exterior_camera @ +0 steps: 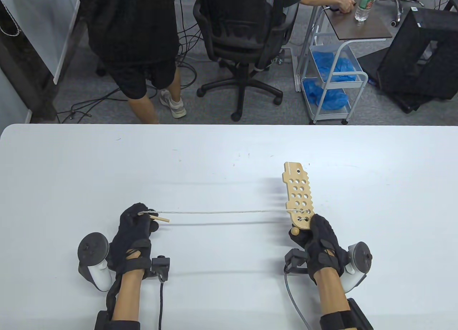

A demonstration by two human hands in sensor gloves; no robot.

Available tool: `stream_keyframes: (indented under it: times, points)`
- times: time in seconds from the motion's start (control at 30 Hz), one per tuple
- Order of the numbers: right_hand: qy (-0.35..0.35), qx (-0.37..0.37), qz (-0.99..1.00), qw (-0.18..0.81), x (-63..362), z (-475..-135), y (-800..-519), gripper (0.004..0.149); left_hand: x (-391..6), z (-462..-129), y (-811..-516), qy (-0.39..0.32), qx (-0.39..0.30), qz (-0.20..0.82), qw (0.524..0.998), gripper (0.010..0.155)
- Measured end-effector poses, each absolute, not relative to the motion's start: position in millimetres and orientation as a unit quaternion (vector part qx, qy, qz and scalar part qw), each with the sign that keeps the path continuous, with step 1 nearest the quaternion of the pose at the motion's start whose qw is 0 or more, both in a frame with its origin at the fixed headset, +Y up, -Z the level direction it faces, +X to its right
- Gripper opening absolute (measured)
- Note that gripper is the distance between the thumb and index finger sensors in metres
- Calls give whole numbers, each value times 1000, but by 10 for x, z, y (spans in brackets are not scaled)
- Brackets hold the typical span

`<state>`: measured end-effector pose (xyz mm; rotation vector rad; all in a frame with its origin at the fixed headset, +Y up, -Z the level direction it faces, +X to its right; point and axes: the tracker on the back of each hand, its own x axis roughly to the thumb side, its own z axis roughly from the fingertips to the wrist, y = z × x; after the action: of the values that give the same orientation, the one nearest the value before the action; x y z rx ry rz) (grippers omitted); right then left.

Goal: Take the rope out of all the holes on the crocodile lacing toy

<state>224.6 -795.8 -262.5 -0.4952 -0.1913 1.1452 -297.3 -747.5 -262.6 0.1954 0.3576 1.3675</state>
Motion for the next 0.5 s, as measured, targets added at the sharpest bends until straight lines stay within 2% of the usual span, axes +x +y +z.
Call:
stream_keyframes:
  times: [0.5]
  points:
    - [-101, -270, 453, 844, 2397, -2580, -8048, 49, -3218, -2552, -7646, 227, 110, 711, 657, 44]
